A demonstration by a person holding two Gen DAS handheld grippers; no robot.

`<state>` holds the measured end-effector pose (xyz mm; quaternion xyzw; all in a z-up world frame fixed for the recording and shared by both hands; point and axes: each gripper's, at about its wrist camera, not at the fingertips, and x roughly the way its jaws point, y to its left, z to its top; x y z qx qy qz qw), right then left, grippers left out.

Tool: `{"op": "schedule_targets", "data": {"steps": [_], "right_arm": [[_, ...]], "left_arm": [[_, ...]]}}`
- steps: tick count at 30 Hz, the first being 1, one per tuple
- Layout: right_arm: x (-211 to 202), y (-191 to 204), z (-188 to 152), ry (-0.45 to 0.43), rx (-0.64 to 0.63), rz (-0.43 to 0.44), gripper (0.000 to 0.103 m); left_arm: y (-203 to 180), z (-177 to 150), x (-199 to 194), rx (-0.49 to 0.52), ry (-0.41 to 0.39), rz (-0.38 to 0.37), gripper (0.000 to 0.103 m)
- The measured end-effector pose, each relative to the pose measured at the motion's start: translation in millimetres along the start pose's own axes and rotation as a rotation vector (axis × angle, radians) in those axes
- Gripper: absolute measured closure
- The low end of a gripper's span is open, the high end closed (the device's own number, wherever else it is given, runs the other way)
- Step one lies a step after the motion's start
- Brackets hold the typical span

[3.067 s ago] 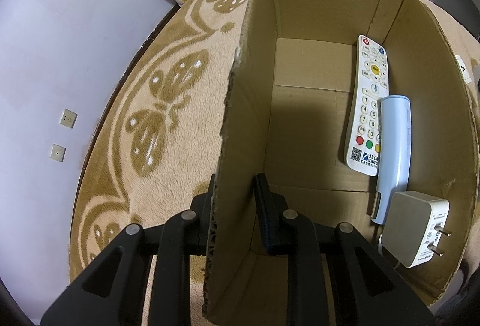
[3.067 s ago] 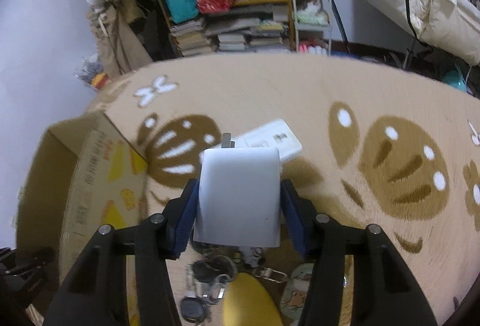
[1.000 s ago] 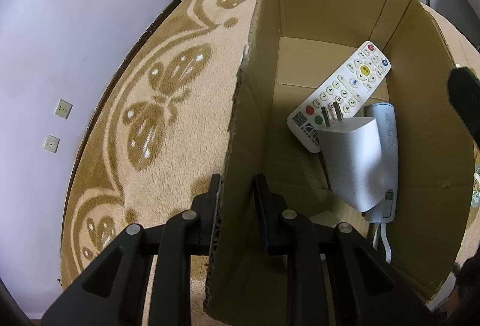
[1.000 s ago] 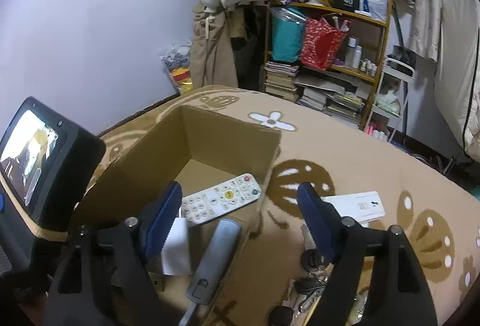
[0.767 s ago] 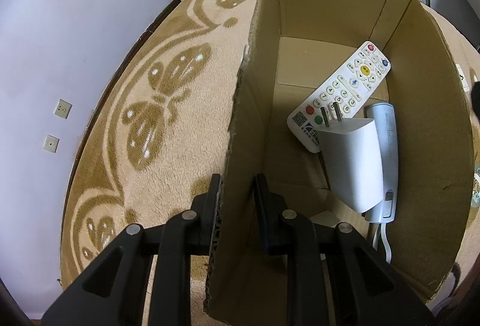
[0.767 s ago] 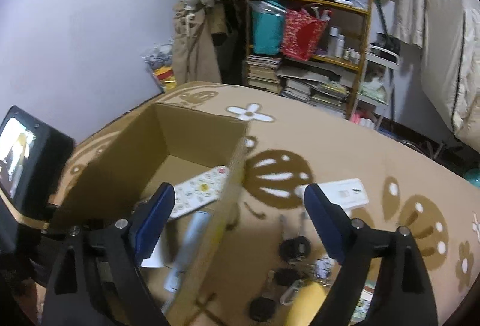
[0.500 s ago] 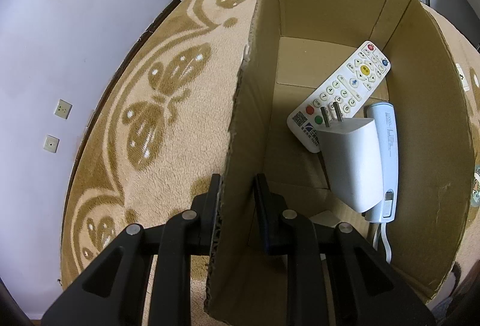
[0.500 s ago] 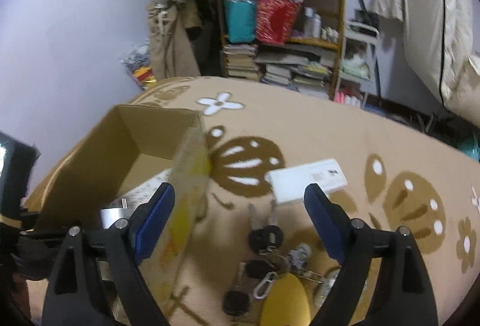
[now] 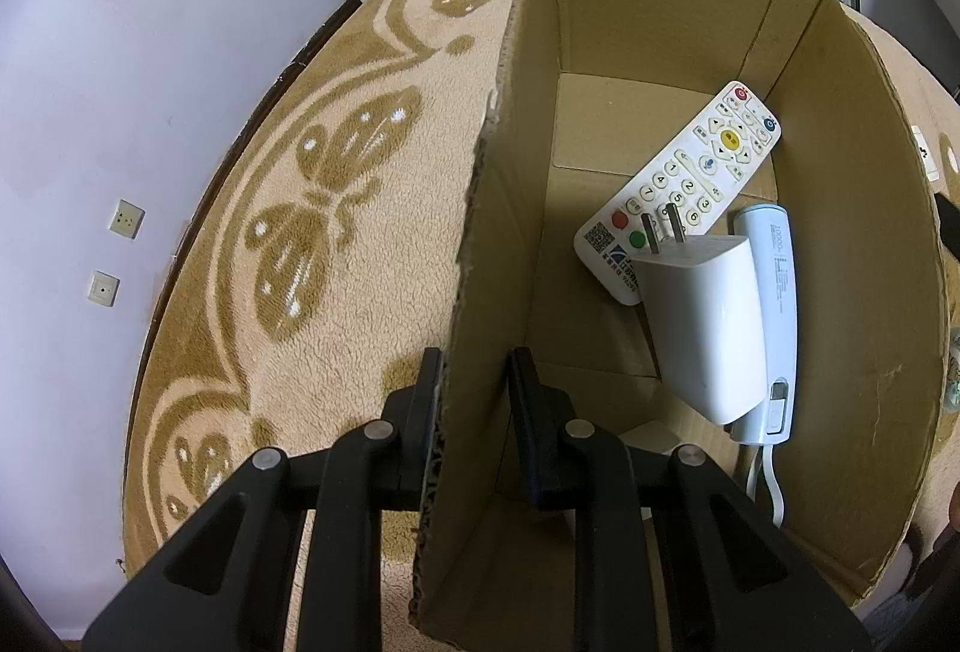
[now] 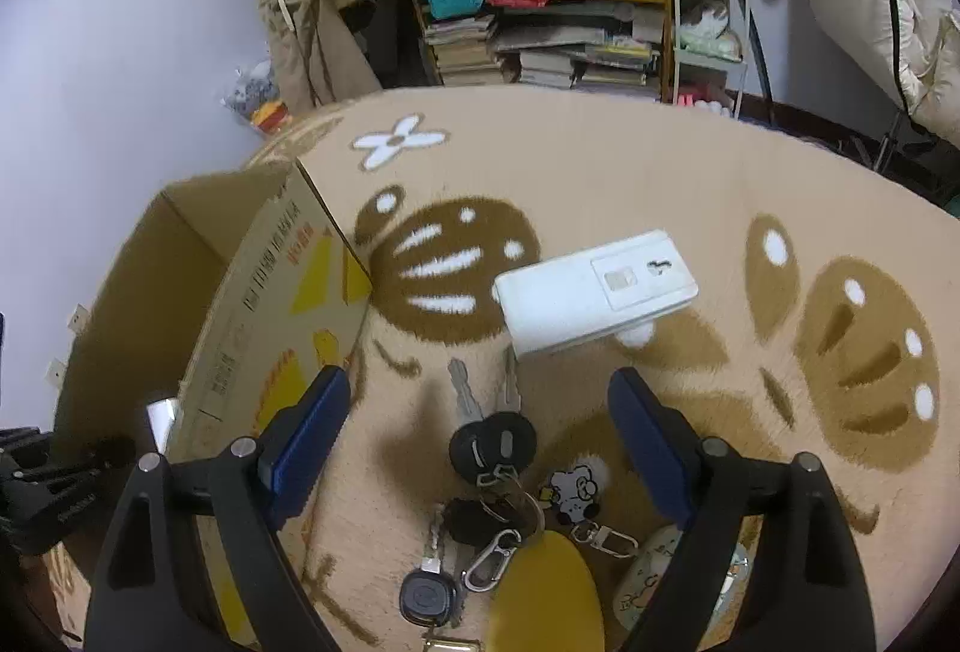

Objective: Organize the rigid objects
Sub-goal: 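Move the right gripper back over the bunch of keys, then grasp the black key fob with silver keys in the right gripper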

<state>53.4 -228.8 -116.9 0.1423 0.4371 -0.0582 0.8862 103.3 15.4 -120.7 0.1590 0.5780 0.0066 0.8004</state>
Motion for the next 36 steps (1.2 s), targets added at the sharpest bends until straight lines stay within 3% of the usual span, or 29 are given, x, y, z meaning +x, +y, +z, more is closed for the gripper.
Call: {"op": "schedule_targets", "data": {"steps": [12, 17, 27, 31, 36], "right_arm": [[38, -7, -7, 0.122, 0.026, 0.029, 0.023], [48, -1, -11, 0.181, -0.014, 0.027, 0.042], [57, 22, -22, 0.204, -0.119, -0.121, 0.044], [52, 20, -23, 0.184, -0.098, -0.154, 0.062], [46, 15, -20, 0.153, -0.052, -0.143, 0.074]], "left_arm": [[-1, 0, -1, 0.006, -0.001, 0.005, 0.082], [0, 1, -2, 0.002, 0.001, 0.001, 0.082], [0, 1, -2, 0.003, -0.002, 0.003, 0.082], [0, 1, -1, 0.004, -0.002, 0.004, 0.082], [-2, 0, -2, 0.012, -0.003, 0.009, 0.082]]}}
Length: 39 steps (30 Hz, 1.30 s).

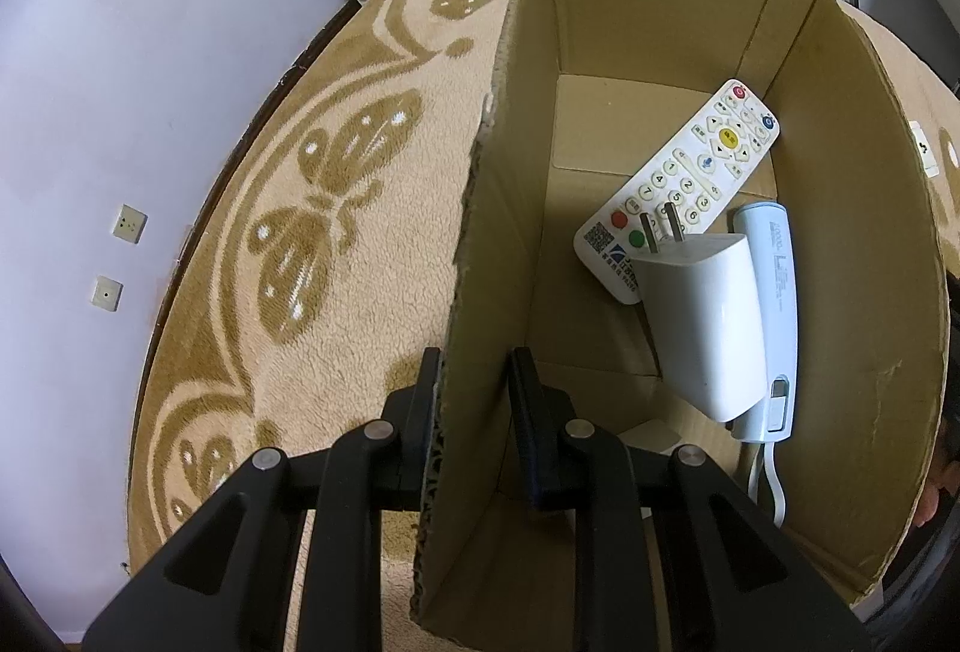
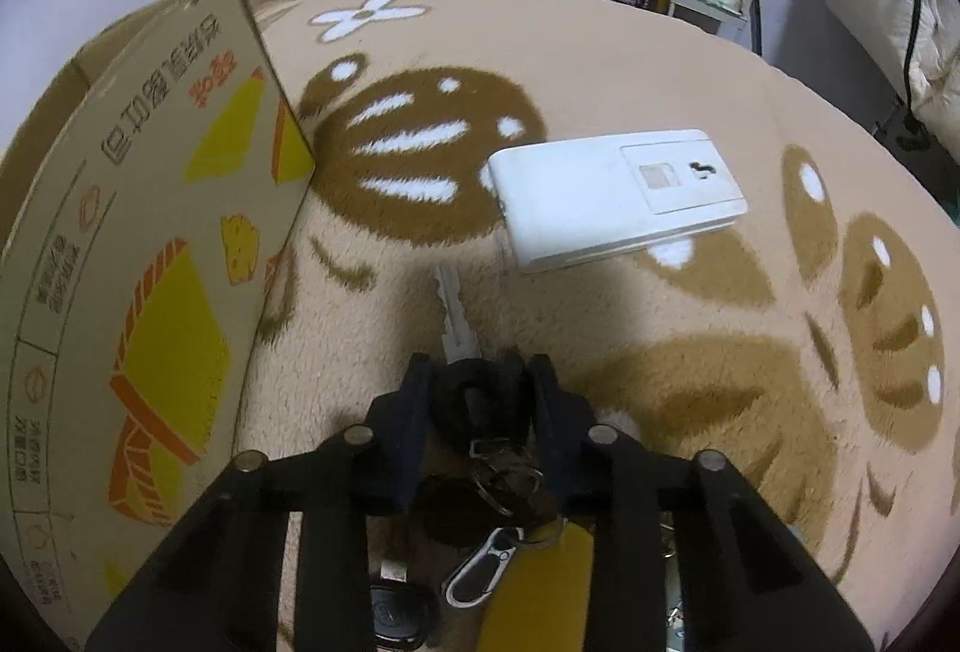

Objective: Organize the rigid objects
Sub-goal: 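Grasp the black key fob with silver keys in the right gripper, then carry the key bunch over the box and release it inside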

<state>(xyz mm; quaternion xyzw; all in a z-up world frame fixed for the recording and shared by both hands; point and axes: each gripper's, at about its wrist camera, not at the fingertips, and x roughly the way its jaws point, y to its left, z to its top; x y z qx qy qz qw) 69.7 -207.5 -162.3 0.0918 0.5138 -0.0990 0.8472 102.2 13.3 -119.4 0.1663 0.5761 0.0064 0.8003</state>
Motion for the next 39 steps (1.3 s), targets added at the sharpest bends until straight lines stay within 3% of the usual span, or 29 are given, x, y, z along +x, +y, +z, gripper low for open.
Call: {"op": "schedule_targets", "data": {"steps": [21, 39], "right_arm": [[-33, -11, 6, -0.118, 0.096, 0.067, 0.075], [-76, 3, 23, -0.267, 0.057, 0.127, 0.075]], "left_arm": [[-3, 0, -2, 0.012, -0.004, 0.008, 0.083], [-1, 1, -2, 0.011, -0.003, 0.007, 0.083]]}}
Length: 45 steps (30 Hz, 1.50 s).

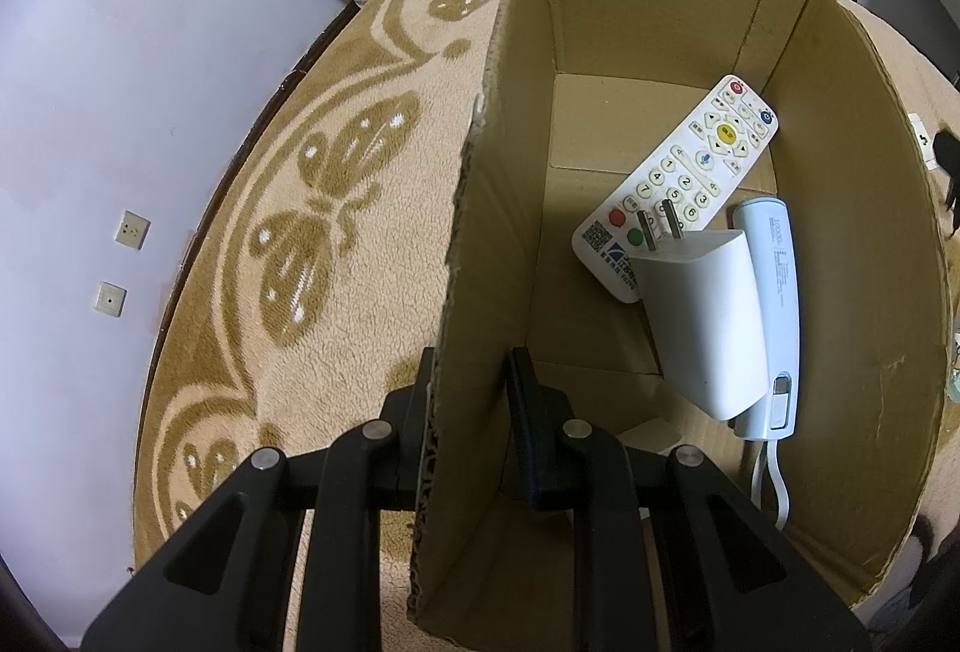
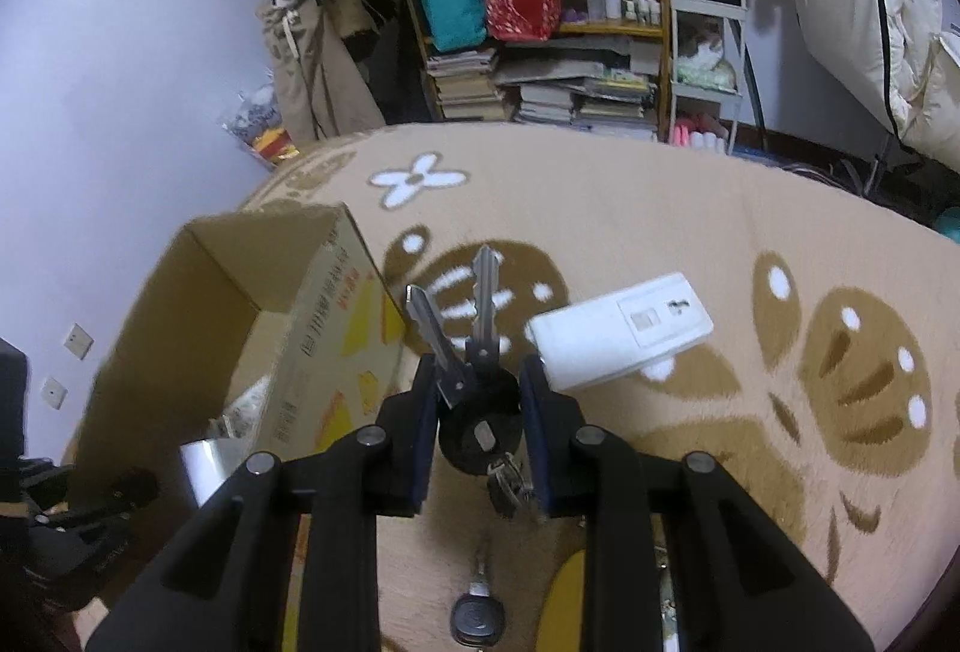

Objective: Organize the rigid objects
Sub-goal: 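Carry the key bunch over the box and release it inside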

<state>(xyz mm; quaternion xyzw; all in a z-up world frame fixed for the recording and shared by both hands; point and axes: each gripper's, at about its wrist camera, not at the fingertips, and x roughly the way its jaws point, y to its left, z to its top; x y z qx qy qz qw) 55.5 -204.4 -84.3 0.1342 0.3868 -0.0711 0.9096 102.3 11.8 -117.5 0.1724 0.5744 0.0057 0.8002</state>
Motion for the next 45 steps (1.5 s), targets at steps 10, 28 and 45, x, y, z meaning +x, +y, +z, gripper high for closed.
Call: {"op": "schedule_targets", "data": {"steps": [10, 28, 45], "right_arm": [[-28, 22, 15, -0.101, -0.057, 0.076, 0.099], [-79, 40, 31, -0.267, -0.035, 0.220, 0.099], [-75, 74, 17, -0.234, -0.084, 0.361, 0.099]], "left_arm": [[0, 0, 0, 0.000, -0.001, -0.001, 0.083], [0, 0, 0, 0.002, -0.001, 0.000, 0.083], [0, 0, 0, 0.002, -0.001, 0.000, 0.083]]}}
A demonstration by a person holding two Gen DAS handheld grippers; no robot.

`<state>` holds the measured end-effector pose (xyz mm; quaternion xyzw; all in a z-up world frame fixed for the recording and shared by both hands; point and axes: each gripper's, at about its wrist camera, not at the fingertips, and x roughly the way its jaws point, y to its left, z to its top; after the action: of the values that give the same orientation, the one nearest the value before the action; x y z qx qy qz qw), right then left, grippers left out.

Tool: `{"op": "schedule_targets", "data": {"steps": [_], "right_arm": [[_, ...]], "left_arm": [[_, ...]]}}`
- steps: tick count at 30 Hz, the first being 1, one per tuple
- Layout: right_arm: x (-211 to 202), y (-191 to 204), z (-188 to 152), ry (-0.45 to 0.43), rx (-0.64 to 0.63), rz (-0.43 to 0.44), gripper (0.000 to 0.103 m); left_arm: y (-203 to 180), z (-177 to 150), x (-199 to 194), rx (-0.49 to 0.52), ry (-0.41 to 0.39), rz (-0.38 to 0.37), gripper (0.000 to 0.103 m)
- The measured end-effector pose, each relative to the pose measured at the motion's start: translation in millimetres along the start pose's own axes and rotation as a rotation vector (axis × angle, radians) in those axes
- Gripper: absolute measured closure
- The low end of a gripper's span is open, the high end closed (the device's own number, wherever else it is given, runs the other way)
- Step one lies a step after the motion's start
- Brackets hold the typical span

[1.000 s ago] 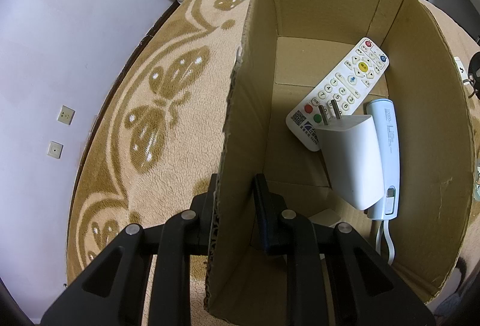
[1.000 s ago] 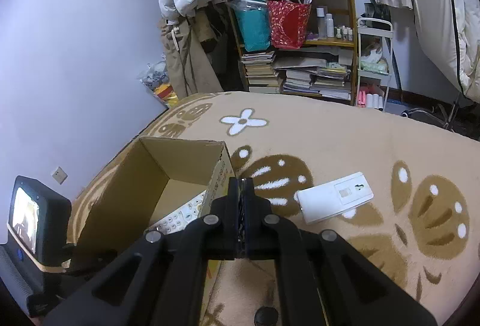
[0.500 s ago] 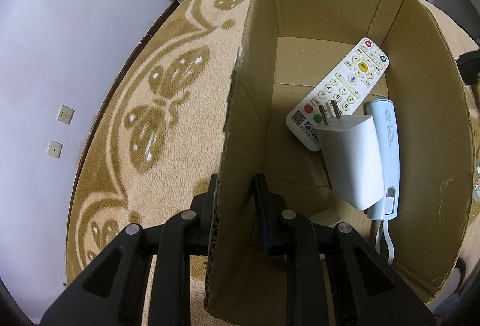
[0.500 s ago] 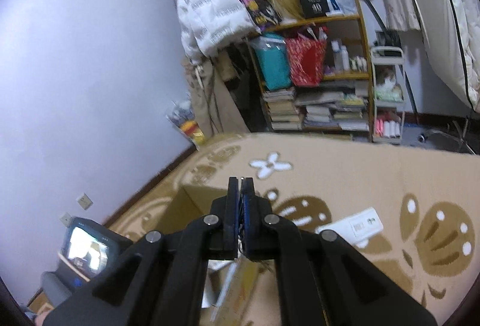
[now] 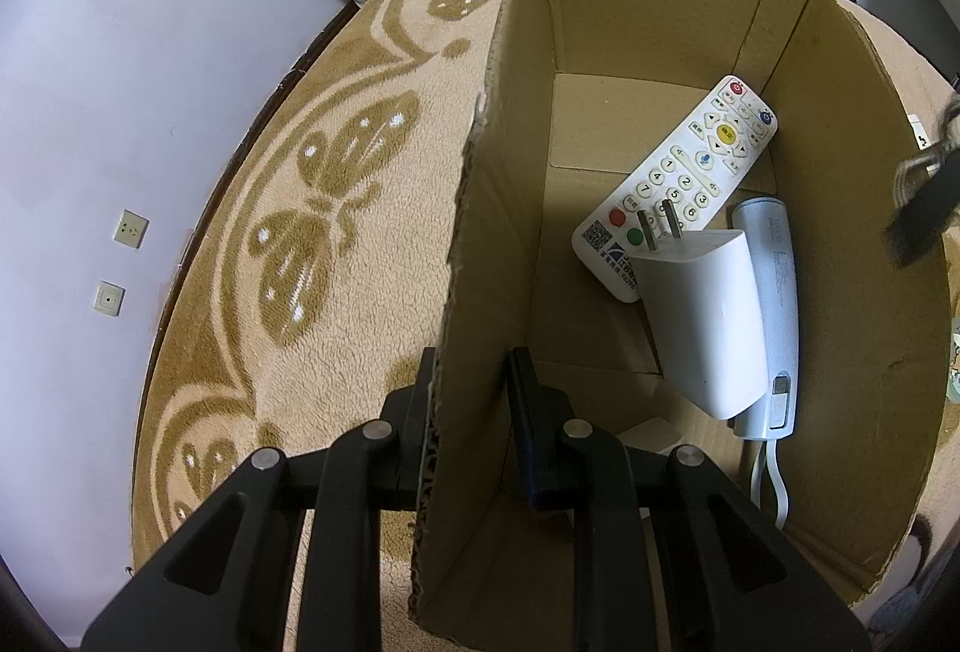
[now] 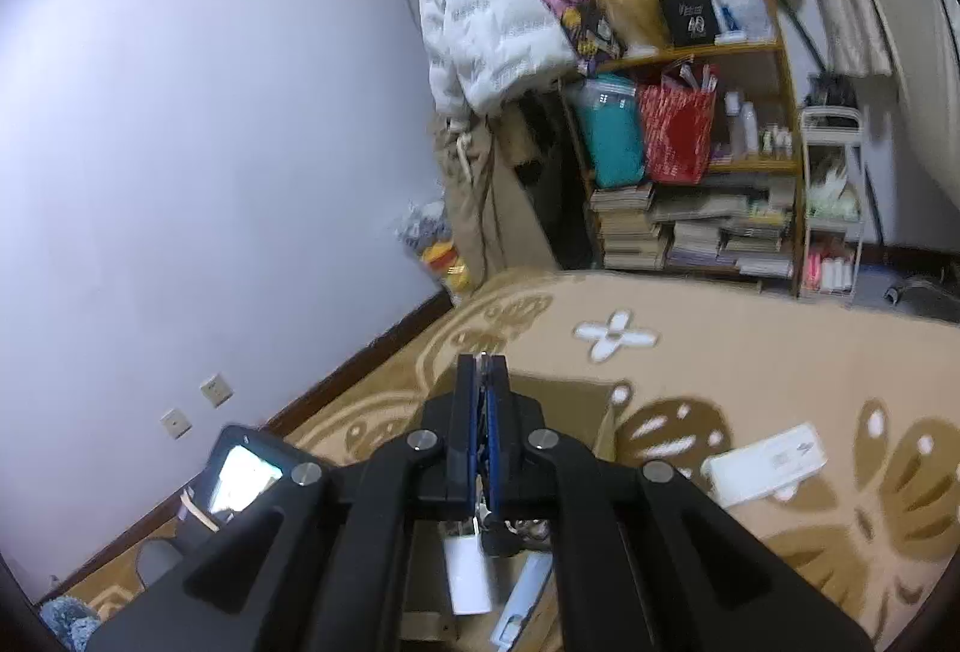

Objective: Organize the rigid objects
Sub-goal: 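Carry the key bunch over the box and release it inside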

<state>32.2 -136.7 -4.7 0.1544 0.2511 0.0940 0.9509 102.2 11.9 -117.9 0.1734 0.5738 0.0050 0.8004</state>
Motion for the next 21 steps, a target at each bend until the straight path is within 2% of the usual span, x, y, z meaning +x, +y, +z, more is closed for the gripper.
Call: {"op": "schedule_targets", "data": {"steps": [2, 7, 10, 21], "right_arm": [[14, -6, -9, 0.056, 0.029, 0.016, 0.099], [37, -17, -28, 0.152, 0.046, -0.025, 0.099], [44, -20, -35, 0.176, 0.041, -0.063, 0.099], [45, -23, -39, 0.197, 0.034, -0.087, 0.099]], "left_arm": [[0, 0, 0, 0.000, 0.000, 0.000, 0.083], [0, 0, 0, -0.001, 0.000, -0.001, 0.083], [0, 0, 0, -0.001, 0.000, -0.001, 0.083], [0, -1, 2, -0.003, 0.002, -0.005, 0.083]]}}
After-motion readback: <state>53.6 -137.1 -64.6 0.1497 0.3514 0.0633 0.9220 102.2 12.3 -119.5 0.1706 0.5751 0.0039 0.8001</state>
